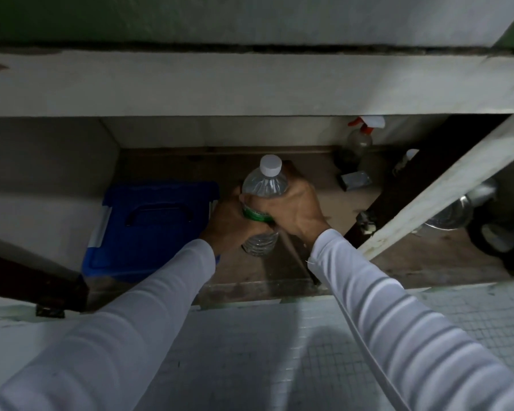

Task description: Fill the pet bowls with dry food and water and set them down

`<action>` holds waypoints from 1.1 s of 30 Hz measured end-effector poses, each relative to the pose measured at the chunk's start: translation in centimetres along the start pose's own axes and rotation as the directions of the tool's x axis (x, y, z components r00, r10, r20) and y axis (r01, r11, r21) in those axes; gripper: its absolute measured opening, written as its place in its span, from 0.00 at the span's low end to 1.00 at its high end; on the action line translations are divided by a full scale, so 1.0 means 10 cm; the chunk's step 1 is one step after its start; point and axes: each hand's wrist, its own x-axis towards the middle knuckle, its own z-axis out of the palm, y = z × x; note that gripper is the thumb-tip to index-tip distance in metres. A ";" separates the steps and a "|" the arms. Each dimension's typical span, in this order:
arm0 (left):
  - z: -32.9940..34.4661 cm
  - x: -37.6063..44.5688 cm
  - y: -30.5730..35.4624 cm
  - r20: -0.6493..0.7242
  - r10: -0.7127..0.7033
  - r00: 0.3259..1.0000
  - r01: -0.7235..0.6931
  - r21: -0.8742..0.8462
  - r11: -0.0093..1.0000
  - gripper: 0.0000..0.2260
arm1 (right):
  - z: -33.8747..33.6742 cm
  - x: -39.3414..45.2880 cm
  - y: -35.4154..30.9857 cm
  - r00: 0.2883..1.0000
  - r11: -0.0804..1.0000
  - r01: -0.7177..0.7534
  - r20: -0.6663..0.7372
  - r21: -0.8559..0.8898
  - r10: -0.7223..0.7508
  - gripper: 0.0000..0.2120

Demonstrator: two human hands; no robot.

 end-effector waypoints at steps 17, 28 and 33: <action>0.03 0.02 0.03 -0.030 -0.054 0.998 0.055 0.038 0.998 0.43 | -0.07 0.06 0.00 0.997 0.999 -0.035 0.063 -0.011 0.036 0.32; -0.08 -0.26 -0.04 -0.005 0.019 1.000 -0.018 0.071 0.997 0.28 | -0.14 -0.17 0.03 0.998 0.999 0.017 0.066 0.029 -0.019 0.33; -0.17 -0.63 0.00 0.011 -0.025 1.000 0.021 0.267 0.964 0.31 | -0.17 -0.42 0.09 0.990 0.996 -0.046 0.132 -0.071 0.055 0.39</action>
